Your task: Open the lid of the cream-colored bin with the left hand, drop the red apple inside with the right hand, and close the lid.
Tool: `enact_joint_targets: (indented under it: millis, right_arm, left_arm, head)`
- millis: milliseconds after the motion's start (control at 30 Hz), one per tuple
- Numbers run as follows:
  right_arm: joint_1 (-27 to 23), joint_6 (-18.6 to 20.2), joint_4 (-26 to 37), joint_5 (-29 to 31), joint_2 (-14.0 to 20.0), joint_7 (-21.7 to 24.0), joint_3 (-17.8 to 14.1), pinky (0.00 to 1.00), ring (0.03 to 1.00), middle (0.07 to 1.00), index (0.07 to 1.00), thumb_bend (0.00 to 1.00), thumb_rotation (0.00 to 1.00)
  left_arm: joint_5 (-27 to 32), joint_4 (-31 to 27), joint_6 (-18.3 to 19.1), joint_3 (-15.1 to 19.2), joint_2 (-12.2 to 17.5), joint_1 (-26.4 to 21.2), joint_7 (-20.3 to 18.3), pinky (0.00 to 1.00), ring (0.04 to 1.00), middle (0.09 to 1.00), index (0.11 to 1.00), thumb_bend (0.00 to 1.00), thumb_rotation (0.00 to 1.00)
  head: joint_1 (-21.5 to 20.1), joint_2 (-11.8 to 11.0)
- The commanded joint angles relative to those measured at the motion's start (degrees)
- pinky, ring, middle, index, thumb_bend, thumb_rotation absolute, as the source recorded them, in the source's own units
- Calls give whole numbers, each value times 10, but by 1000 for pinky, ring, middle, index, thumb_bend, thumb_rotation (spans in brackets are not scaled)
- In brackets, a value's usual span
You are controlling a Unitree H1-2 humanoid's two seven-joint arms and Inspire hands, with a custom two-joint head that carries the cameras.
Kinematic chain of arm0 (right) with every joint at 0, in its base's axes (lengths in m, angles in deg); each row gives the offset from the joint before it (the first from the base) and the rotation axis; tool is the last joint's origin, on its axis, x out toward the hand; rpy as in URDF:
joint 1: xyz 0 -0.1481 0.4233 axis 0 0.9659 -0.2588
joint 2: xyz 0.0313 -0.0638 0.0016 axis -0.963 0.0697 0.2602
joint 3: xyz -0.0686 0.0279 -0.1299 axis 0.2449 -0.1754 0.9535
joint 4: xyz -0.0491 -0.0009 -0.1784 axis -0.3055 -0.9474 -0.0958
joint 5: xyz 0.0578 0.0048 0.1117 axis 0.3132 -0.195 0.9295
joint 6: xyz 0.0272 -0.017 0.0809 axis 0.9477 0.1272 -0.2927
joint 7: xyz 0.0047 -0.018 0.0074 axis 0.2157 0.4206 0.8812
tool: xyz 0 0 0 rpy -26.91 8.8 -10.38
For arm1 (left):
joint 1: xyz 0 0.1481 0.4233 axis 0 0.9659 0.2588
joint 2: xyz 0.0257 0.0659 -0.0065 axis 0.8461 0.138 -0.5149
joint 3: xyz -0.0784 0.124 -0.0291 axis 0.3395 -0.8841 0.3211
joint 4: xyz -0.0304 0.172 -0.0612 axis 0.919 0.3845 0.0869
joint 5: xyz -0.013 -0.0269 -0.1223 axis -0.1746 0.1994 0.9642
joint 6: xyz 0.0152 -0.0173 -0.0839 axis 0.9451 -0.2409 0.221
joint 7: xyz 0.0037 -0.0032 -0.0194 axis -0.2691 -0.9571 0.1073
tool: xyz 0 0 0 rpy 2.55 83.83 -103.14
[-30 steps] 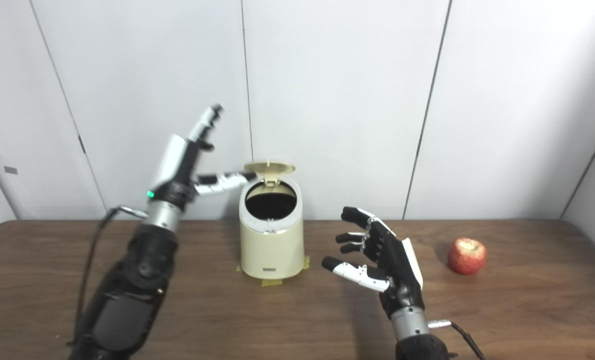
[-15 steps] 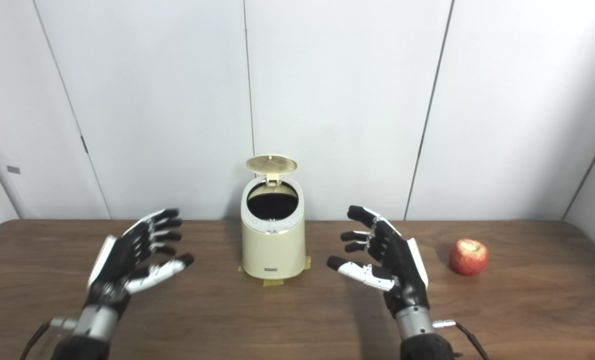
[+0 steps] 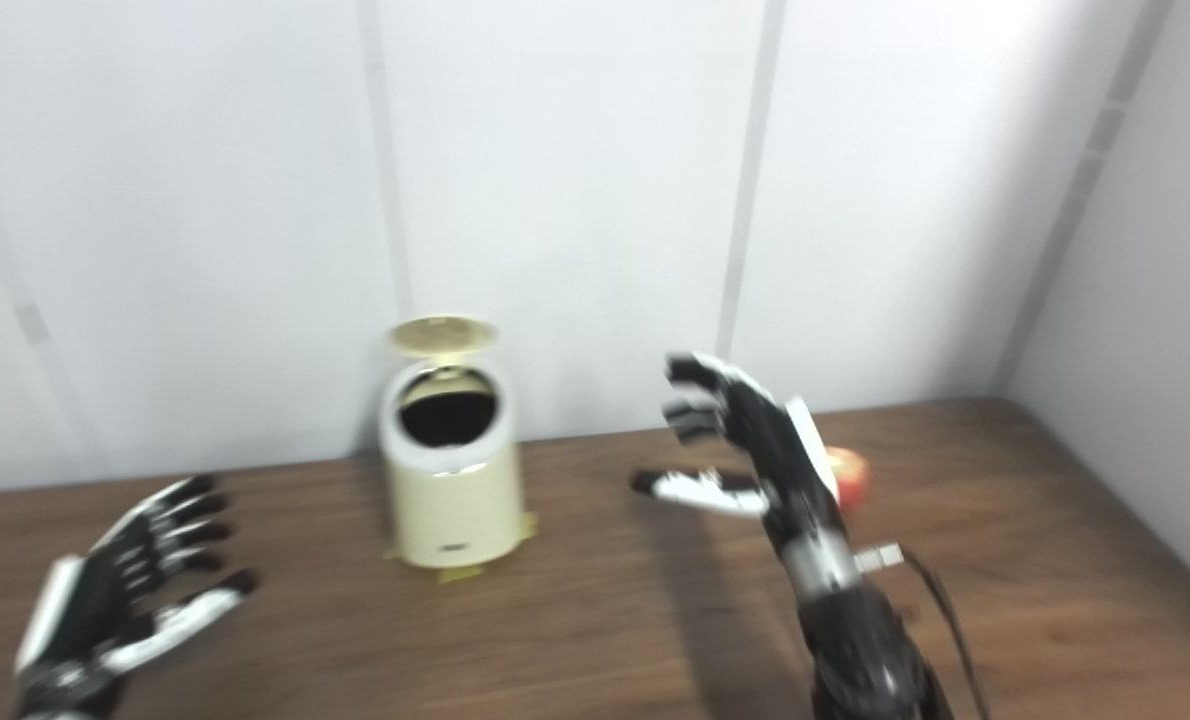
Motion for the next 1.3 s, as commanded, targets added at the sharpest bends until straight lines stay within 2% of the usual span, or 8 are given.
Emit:
enact_joint_targets:
  millis: [0, 167, 300, 467, 600, 800, 967, 1267]
  right_arm:
    - [-17, 16, 23, 6, 19, 8, -9, 617, 662, 769, 750, 774, 146]
    - [-5, 33, 19, -35, 64, -11, -34, 572, 673, 777, 775, 795, 140]
    - [3, 44, -1, -83, 104, -26, -55, 649, 760, 793, 791, 780, 101]
    - [-1, 65, -41, -88, 148, -18, -72, 759, 855, 857, 818, 792, 107]
    - [-11, 93, -87, -91, 182, -3, -67, 868, 904, 903, 856, 805, 117]
    - [-21, 104, -138, -90, 209, 15, -54, 875, 944, 941, 889, 835, 185]
    - [-28, 97, -183, -82, 222, 37, -40, 821, 925, 935, 907, 858, 179]
    - [-55, 64, -270, -82, 225, 51, -4, 886, 916, 910, 924, 872, 173]
  left_arm:
    - [5, 1, -32, 5, 13, -34, -3, 642, 732, 791, 831, 747, 172]
    - [11, 31, -52, 4, 22, -49, -10, 635, 732, 788, 831, 738, 180]
    - [11, 27, -34, 5, 18, -56, -9, 636, 744, 790, 820, 720, 105]
    - [11, 29, -31, 5, 15, -62, -10, 619, 731, 775, 796, 717, 11]
    - [11, 27, -28, 6, 13, -64, -9, 615, 728, 770, 797, 716, 0]
    - [5, 12, -20, 5, 12, -61, -8, 619, 730, 772, 793, 703, 0]
    - [5, -2, -10, 4, 11, -58, -8, 614, 728, 771, 788, 698, 0]
    - [8, -17, 6, 0, 9, -55, -14, 609, 718, 768, 795, 708, 0]
  head:
    - [-22, -6]
    - [-55, -17]
    - [-61, -22]
    - [-66, -25]
    - [-65, -27]
    - [-66, -25]
    - [-63, -23]
    - [-61, -20]
